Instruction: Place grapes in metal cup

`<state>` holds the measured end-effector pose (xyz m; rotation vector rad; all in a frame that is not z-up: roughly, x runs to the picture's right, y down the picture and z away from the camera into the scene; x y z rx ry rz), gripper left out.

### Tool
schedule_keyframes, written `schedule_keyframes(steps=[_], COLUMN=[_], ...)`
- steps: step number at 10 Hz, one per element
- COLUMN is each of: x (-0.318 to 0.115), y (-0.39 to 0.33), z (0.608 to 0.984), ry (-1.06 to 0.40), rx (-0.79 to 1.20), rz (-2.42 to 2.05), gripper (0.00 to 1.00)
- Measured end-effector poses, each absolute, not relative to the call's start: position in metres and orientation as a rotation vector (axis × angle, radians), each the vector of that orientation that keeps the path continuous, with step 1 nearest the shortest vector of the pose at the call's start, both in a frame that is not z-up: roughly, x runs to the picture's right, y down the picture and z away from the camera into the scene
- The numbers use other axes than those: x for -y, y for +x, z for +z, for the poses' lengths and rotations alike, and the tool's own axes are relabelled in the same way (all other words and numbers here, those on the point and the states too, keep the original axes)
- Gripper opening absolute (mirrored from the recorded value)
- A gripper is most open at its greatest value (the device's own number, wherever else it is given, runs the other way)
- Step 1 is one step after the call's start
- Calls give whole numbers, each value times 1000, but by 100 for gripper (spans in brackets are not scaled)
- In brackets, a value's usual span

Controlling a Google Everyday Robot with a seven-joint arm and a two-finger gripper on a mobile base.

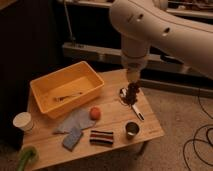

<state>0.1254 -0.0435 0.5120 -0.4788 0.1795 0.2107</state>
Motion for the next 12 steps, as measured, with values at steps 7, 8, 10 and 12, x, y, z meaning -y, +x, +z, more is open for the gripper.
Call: schedule_keyframes(steps=[7,8,10,12], x=[29,30,29,29], y=[166,165,167,166], z=[494,494,494,494], ry=[-490,-489,-488,-488], rx=[-247,-244,-248,-246], rz=[319,316,320,317], gripper=[2,2,2,2])
